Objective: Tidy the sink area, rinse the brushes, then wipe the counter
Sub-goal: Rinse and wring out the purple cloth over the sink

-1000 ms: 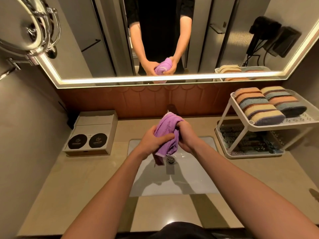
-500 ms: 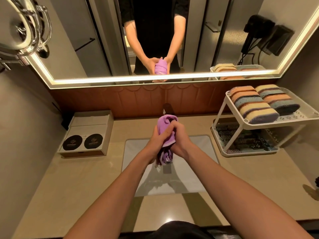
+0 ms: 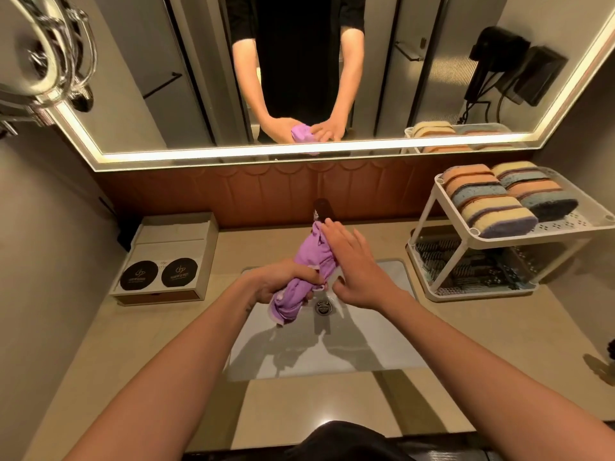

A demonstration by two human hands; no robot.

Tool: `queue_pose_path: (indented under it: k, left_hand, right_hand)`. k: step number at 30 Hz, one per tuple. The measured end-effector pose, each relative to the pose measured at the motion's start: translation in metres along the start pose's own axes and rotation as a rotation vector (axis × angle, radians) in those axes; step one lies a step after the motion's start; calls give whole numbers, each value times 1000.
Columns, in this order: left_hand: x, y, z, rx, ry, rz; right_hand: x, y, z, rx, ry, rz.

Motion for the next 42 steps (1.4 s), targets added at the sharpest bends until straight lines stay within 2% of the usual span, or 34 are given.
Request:
queue_pose_path:
  k: [1,2,3,5,8,11,13,15,17,19,22,24,26,28,31,32,35,40,42]
  left_hand:
    - [-4,-6,4,-109,54,-33]
    - [-8,-10,5,-179,92,-109]
    - [-11,-11,7,-195,117,-206]
    - [-5,-8,6,-95,75,-414]
    - [9,-1,3,114,-114,-791]
    - [14,1,-1,296,-265,-888]
    - [19,-6,2,365,-430,-1044]
    - [19,-10,4,493,-637,-1380]
    - [17,-12,6,602,-801,-1558]
    - [14,-4,4,652,-796,-1506]
    - [11,15,1,669,-611,-1172]
    - [10,24,-3,599,-461,-835]
    - [10,25,-3,483,-328,-492]
    - [12,20,-1,368,-250,-362]
    - [10,6,0,238,-216,-410]
    - [11,2,-1,235,-252,-465]
    - [20,-5,0,328,-507,-810]
    - [16,-8,1,475,-691,-1364]
    - [20,-8,3,532,-750,-1414]
  right_hand:
    - [-2,-4,3,1,144,122]
    - [-3,-8,3,-6,210,176]
    - [0,-16,3,-33,197,155]
    - [6,-30,2,-105,81,67]
    - [11,-45,1,-209,11,205]
    - [21,-45,-3,-219,-143,301]
    - [27,-46,-6,-271,-254,344]
    - [28,-50,-3,-409,-322,353]
    - [30,-58,2,-541,-393,250]
    - [32,-65,7,-558,-467,85]
    - [37,-60,16,-317,-440,34]
    - [28,-46,23,-117,-254,116]
    - [9,-33,29,-17,31,276]
    - [3,-28,32,39,153,340]
    - [10,-25,28,139,65,224]
    - [13,-25,23,134,28,198]
    - [20,-32,12,5,-90,174]
    - [25,-51,5,-316,-273,218]
    - [25,-56,4,-381,-306,218]
Point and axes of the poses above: each hand's wrist, its own z-axis away from the middle knuckle, its own y-axis out of the back of the hand, x = y × z, the point moved 8 cm from there along -z, towards the middle knuckle, and after that the axes turned 15 degrees about x, right-handed, at the moved point
